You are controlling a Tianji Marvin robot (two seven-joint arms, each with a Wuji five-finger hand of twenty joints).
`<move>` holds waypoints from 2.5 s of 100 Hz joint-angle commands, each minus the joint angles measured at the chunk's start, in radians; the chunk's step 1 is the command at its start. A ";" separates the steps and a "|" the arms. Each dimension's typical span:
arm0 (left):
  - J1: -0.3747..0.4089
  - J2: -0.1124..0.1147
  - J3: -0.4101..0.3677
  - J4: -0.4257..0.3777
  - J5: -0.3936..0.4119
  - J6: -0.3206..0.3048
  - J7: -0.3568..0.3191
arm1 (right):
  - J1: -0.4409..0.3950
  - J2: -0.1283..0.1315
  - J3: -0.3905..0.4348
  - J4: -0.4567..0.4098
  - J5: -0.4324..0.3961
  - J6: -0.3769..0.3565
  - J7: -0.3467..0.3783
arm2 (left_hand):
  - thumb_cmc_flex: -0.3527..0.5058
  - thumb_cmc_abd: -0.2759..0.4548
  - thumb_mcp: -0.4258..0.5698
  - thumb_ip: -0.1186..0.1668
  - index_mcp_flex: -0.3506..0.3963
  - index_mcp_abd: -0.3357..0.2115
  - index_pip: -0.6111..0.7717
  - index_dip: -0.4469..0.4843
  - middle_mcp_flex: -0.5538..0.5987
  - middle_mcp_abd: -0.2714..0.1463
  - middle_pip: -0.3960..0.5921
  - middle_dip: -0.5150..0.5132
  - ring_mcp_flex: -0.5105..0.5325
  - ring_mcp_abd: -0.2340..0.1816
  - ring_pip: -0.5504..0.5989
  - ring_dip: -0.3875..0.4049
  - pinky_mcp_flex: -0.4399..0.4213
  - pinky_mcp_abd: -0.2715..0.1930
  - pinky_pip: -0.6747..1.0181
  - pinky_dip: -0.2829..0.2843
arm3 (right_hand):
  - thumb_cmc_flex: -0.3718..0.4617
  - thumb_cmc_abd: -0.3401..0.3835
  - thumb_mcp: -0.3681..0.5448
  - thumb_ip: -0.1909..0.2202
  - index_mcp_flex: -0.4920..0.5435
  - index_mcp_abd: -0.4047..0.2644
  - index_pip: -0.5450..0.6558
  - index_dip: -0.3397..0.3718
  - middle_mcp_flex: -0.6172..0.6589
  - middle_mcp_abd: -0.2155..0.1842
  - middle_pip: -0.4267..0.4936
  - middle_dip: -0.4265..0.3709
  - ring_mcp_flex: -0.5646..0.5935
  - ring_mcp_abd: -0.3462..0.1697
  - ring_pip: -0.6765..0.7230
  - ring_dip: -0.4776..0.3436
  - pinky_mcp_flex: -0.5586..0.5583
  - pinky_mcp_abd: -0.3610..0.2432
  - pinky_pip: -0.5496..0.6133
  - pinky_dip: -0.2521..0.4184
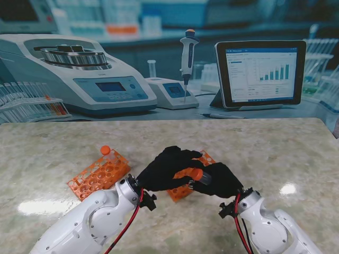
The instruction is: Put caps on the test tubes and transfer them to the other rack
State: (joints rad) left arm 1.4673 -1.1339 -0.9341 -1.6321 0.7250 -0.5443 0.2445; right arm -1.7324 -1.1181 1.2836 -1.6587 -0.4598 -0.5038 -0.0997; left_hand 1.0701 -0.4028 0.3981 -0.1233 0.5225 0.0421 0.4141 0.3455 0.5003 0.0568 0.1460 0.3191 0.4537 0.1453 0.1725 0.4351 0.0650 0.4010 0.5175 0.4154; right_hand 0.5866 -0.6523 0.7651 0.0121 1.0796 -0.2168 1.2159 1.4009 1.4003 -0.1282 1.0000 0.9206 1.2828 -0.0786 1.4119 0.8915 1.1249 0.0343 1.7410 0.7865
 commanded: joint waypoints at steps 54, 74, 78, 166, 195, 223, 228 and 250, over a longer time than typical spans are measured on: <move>0.049 0.003 -0.060 -0.058 -0.025 0.006 -0.019 | -0.005 -0.003 -0.005 -0.011 0.003 0.001 0.010 | 0.151 0.208 -0.060 0.115 0.102 0.010 -0.127 -0.124 -0.024 0.016 -0.025 -0.031 -0.002 0.013 -0.012 -0.013 0.005 0.010 -0.012 0.018 | 0.044 0.010 -0.003 -0.027 0.025 -0.057 0.041 0.022 0.040 -0.004 -0.002 0.018 0.039 -0.085 0.199 0.059 0.075 -0.083 0.266 0.040; 0.050 0.000 -0.057 -0.058 -0.056 -0.001 -0.028 | -0.003 -0.003 -0.008 -0.009 0.004 0.001 0.011 | 0.065 0.192 -0.241 0.123 0.068 0.012 -0.070 0.036 -0.004 0.019 0.017 0.045 0.041 0.010 0.015 0.013 0.044 0.022 0.022 0.033 | 0.044 0.010 -0.004 -0.027 0.025 -0.057 0.041 0.022 0.040 -0.004 -0.003 0.018 0.039 -0.085 0.199 0.059 0.075 -0.083 0.266 0.040; 0.047 0.000 -0.052 -0.055 -0.064 -0.003 -0.032 | -0.002 -0.003 -0.008 -0.009 0.004 0.001 0.010 | 0.042 0.184 -0.253 0.122 0.058 0.003 -0.052 0.064 -0.001 0.019 0.022 0.056 0.053 0.011 0.024 0.022 0.051 0.022 0.031 0.037 | 0.044 0.010 -0.004 -0.027 0.025 -0.057 0.041 0.022 0.040 -0.004 -0.003 0.018 0.039 -0.085 0.199 0.059 0.075 -0.083 0.266 0.040; -0.043 -0.011 0.067 0.031 -0.111 0.012 -0.053 | -0.003 -0.006 -0.019 -0.009 -0.001 -0.021 -0.010 | 0.171 0.092 -0.136 0.115 0.048 -0.161 0.128 0.124 0.060 -0.049 0.080 0.136 0.230 -0.106 0.292 0.594 0.253 -0.138 0.490 0.279 | 0.045 0.010 -0.005 -0.026 0.025 -0.059 0.040 0.023 0.039 -0.003 -0.005 0.018 0.039 -0.085 0.199 0.059 0.075 -0.083 0.266 0.040; -0.057 -0.008 0.083 0.039 -0.144 0.022 -0.093 | -0.011 -0.011 -0.022 -0.014 -0.010 -0.037 -0.033 | 0.220 0.130 0.048 0.083 0.034 -0.126 0.241 0.198 0.138 -0.096 0.186 0.507 0.263 -0.128 0.420 0.760 0.384 -0.238 0.680 0.347 | 0.043 0.010 -0.007 -0.027 0.025 -0.059 0.040 0.023 0.039 -0.005 -0.007 0.018 0.039 -0.085 0.199 0.059 0.075 -0.083 0.266 0.040; -0.057 -0.007 0.091 0.037 -0.181 0.035 -0.117 | -0.023 -0.016 -0.025 -0.026 -0.022 -0.053 -0.062 | 0.221 0.210 0.162 0.050 0.013 -0.124 0.452 0.361 0.218 -0.054 0.294 0.796 0.239 -0.175 0.727 0.858 0.530 -0.263 0.896 0.437 | 0.043 0.010 -0.017 -0.032 0.020 -0.061 0.036 0.022 0.039 -0.004 -0.012 0.015 0.039 -0.085 0.199 0.059 0.075 -0.084 0.265 0.039; -0.056 -0.007 0.090 0.036 -0.196 0.036 -0.126 | -0.024 -0.016 -0.025 -0.027 -0.021 -0.054 -0.063 | 0.221 0.209 0.177 0.039 0.018 -0.130 0.497 0.397 0.225 -0.053 0.304 0.813 0.234 -0.167 0.735 0.855 0.537 -0.265 0.881 0.432 | 0.045 0.009 -0.017 -0.033 0.019 -0.061 0.035 0.021 0.039 -0.004 -0.013 0.015 0.039 -0.085 0.199 0.059 0.075 -0.084 0.264 0.039; -0.054 -0.011 0.089 0.038 -0.200 0.033 -0.117 | -0.025 -0.018 -0.026 -0.029 -0.018 -0.050 -0.067 | 0.221 0.227 0.219 0.001 0.111 -0.100 0.555 0.455 0.269 -0.023 0.311 0.783 0.272 -0.140 0.665 0.842 0.605 -0.240 0.811 0.457 | 0.041 0.010 -0.048 -0.049 0.003 -0.073 0.011 0.011 0.036 0.011 -0.055 -0.001 0.038 -0.070 0.171 0.049 0.072 -0.084 0.244 0.033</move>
State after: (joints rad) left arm 1.4042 -1.1431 -0.8490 -1.6144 0.5102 -0.5224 0.1298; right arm -1.7550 -1.1242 1.2688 -1.6506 -0.4798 -0.5403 -0.1638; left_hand 1.0472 -0.3409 0.1799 -0.1691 0.5520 -0.0947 0.8599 0.7509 0.6050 0.0106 0.2869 1.0556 0.5748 0.1391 0.4799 1.2333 0.6304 0.1791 1.3370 0.8195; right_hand 0.5866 -0.6430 0.7360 -0.0073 1.0809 -0.1972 1.2153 1.4017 1.4003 -0.1193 0.9672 0.9207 1.2828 -0.0762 1.4120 0.8791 1.1262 0.0360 1.7410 0.7841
